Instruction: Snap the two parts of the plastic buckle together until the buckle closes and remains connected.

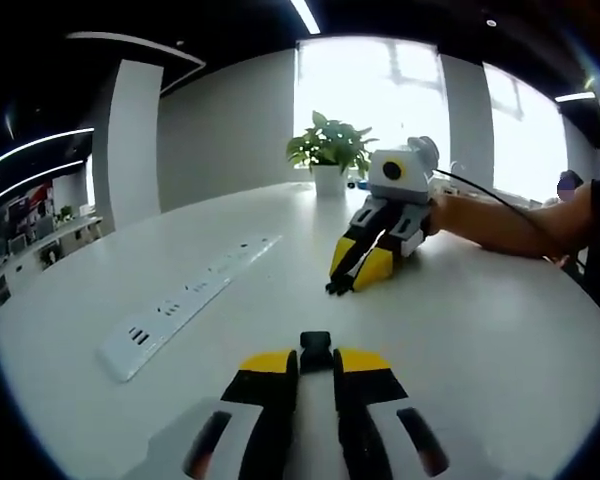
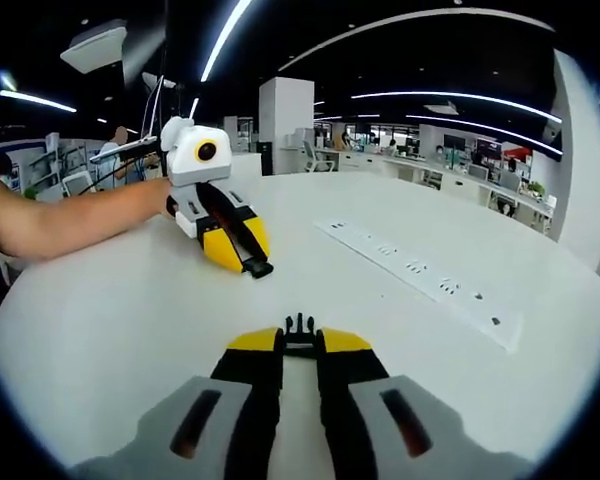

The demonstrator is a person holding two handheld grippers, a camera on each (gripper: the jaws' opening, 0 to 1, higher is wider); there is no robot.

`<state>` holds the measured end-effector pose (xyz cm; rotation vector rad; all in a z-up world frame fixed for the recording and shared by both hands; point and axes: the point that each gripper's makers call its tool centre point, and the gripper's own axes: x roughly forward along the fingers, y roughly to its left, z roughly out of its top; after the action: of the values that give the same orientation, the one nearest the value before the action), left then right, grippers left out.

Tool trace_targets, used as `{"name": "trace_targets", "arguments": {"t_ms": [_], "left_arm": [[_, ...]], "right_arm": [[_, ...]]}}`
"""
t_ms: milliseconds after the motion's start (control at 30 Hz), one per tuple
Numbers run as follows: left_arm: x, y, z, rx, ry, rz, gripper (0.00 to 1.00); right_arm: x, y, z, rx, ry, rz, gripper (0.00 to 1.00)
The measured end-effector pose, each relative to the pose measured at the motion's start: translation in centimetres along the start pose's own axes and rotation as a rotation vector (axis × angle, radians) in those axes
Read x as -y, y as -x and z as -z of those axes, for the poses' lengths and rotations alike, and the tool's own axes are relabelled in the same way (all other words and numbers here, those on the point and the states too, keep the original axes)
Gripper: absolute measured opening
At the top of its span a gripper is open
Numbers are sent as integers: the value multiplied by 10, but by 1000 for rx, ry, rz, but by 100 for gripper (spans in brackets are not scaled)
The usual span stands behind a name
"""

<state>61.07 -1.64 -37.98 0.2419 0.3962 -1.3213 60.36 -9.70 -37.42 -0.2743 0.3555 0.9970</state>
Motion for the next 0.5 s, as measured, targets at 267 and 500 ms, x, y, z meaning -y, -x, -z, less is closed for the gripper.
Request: {"name": "trace_targets", "arguments": {"t_ms": [267, 500], "left_arm": [[0, 0, -1, 0, -3, -3, 14], [0, 0, -1, 0, -4, -2, 12]], "right_arm": [[-1, -1, -2, 1, 11, -8, 16], [0, -2, -3, 6, 7, -12, 14]]}}
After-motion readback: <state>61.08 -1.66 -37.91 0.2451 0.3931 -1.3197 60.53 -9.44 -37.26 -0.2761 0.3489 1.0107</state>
